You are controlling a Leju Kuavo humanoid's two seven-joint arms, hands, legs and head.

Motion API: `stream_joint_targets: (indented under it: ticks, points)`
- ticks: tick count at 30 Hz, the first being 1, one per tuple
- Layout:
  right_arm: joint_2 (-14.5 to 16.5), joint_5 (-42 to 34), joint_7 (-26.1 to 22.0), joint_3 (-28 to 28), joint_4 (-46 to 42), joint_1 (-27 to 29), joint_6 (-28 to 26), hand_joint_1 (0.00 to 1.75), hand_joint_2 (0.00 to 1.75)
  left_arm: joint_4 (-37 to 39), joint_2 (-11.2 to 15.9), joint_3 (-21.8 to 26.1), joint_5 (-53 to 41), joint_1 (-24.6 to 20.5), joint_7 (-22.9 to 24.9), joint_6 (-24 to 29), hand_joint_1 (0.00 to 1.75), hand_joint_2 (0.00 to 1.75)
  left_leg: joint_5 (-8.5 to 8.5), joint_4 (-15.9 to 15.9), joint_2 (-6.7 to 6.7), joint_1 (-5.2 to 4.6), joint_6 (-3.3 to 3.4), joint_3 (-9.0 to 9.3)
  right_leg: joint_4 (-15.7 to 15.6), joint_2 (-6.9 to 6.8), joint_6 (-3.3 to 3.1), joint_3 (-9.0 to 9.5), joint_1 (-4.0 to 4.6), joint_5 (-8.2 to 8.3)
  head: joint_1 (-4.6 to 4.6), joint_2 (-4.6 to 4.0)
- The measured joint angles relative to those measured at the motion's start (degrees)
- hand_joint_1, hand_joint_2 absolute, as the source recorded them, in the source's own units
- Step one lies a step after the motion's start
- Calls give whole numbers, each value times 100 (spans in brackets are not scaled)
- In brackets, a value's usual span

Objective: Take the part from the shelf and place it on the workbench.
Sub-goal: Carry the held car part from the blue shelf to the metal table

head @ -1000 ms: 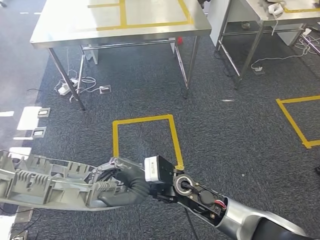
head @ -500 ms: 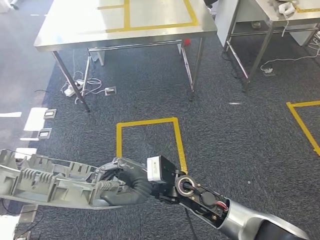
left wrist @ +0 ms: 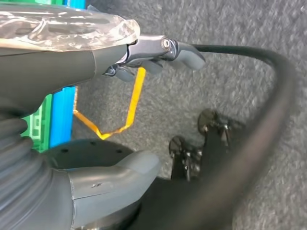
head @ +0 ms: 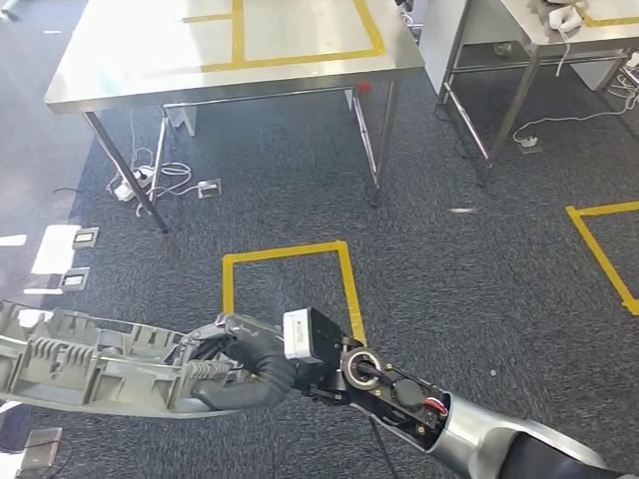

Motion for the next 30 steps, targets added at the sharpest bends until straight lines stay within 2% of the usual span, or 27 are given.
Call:
stream_joint_targets:
  ticks: [2, 3, 6, 7, 8, 9, 11, 12, 13, 16, 17, 18, 19, 21, 22, 23, 24, 26, 27, 28, 29, 30]
  points:
    - [2, -1, 1, 1, -2, -6, 1, 175, 175, 0, -3, -4, -1, 18, -1, 0, 0, 175, 8, -120, -5, 41, 13, 180, 144, -2, 53, 2, 9, -5, -3, 0]
    - [2, -2, 1, -1, -2, -15, -1, 175, 175, 0, -6, -5, -1, 19, -1, 0, 0, 175, -17, -163, -9, 70, 24, 271, 370, -1, 76, -106, 9, -49, 13, 0]
    - [2, -3, 1, -5, 0, -9, -5, 175, 175, 0, -21, -9, -2, 2, -1, -6, 0, 175, -140, -196, -22, 94, 28, 444, 1396, -2, 168, -771, -43, -415, 57, 0]
    - [2, -4, 1, -5, 1, 0, -7, 175, 175, 0, -28, -11, -2, 6, -1, -8, 0, 175, -189, -194, -26, 101, 14, 499, 1575, -3, 201, -946, -64, -506, 62, 0]
    - [2, -9, 0, -5, 1, 5, -10, 175, 175, 0, -36, -13, -2, 13, -1, -9, 0, 175, -239, -192, -30, 111, -3, 562, 1576, -4, 230, -1036, -83, -493, 67, 0]
    - [2, -20, -1, -5, 1, 6, -16, 175, 175, 0, -42, -14, -2, 19, -1, -9, 0, 175, -295, -188, -34, 126, -25, 636, 1379, -6, 254, -1032, -103, -331, 73, 0]
    - [-1, -45, -1, -7, 3, 12, -28, 175, 175, 1, -50, -15, 2, 24, -1, -9, 0, 175, -417, -169, -41, 151, -89, 787, 669, -1, 291, -882, -142, 245, 86, 0]
    - [-3, -57, -1, -7, 5, 20, -32, 175, 175, 1, -51, -17, 4, 17, -1, -9, 0, 175, -470, -148, -50, 157, -125, 826, 357, -1, 283, -817, -146, 418, 88, 0]
    - [-5, -65, -3, -7, 6, 33, -33, 175, 175, 1, -49, -20, 7, 9, -1, -9, 0, 175, -512, -128, -55, 157, -165, 832, 182, 2, 248, -769, -144, 532, 89, 0]
    - [-4, -78, -8, -13, 1, 71, -34, 175, 175, 1, -39, -32, 14, -10, -1, -9, 0, 175, -586, -81, -54, 151, -268, 825, 111, 10, 85, -693, -125, 527, 73, 0]
    - [-2, -78, -8, -17, -3, 73, -38, 175, 175, 1, -39, -38, 15, -14, -1, -9, 0, 175, -602, 14, -46, 154, -292, 796, 90, 12, 55, -656, -134, 514, 56, 0]
    - [0, -72, -7, -24, -7, 70, -47, 175, 175, 1, -39, -49, 14, -20, -1, -9, 0, 175, -637, 217, -40, 163, -314, 687, 69, 13, 33, -609, -146, 508, 38, 0]
    - [2, -56, -9, -33, -11, 68, -59, 175, 175, 0, -39, -60, 12, -26, -1, -10, 0, 175, -706, 546, -34, 171, -339, 489, 49, 11, 14, -565, -155, 490, 19, 0]
    - [2, -8, -13, -49, -14, 73, -93, 175, 175, 1, -43, -80, 9, -30, -1, -10, 0, 175, -934, 1322, -29, 182, -383, -50, 34, 8, -16, -502, -147, 427, -6, 0]
    - [2, 14, -16, -52, -15, 80, -107, 175, 175, 1, -43, -85, 9, -22, -1, -9, 0, 175, -1016, 1575, -29, 186, -393, -279, 34, 13, -24, -460, -141, 385, -7, 0]
    - [2, 25, -17, -55, -15, 86, -119, 175, 175, 2, -43, -89, 9, -13, -1, -9, 0, 175, -1005, 1642, -29, 187, -387, -417, 33, 22, -28, -404, -136, 338, -8, 0]
    - [2, 30, -17, -59, -15, 91, -126, 175, 175, 2, -42, -94, 9, -5, -1, -9, 0, 175, -872, 1505, -29, 186, -368, -455, 31, 31, -27, -335, -130, 286, -9, 0]
    - [2, 34, -16, -71, -24, 93, -139, 175, 175, 2, -34, -106, 8, -1, -1, -10, 0, 175, -297, 769, -27, 171, -285, -297, 23, 41, -17, -199, -118, 174, -13, 0]
    - [2, 36, -16, -77, -30, 93, -146, 175, 175, 2, -26, -111, 8, -2, -1, -9, 0, 175, -70, 423, -23, 149, -244, -206, 20, 43, 0, -136, -108, 119, -17, 0]
    - [2, 38, -17, -84, -38, 93, -154, 175, 175, 2, -21, -116, 7, -5, -1, -10, 0, 175, 68, 181, -24, 127, -206, -136, 15, 48, 25, -99, -99, 71, -23, 0]
    - [2, 39, -17, -90, -48, 95, -161, 175, 175, 2, -16, -119, 4, -5, -1, -10, 0, 175, 119, 64, -29, 106, -179, -100, 13, 54, 56, -63, -91, 45, -28, 0]
    - [1, 40, -19, -95, -54, 98, -166, 175, 175, 2, -15, -121, 1, -5, -1, -10, 0, 175, 72, 44, -33, 96, -159, -75, 20, 57, 91, -23, -82, 40, -33, 0]
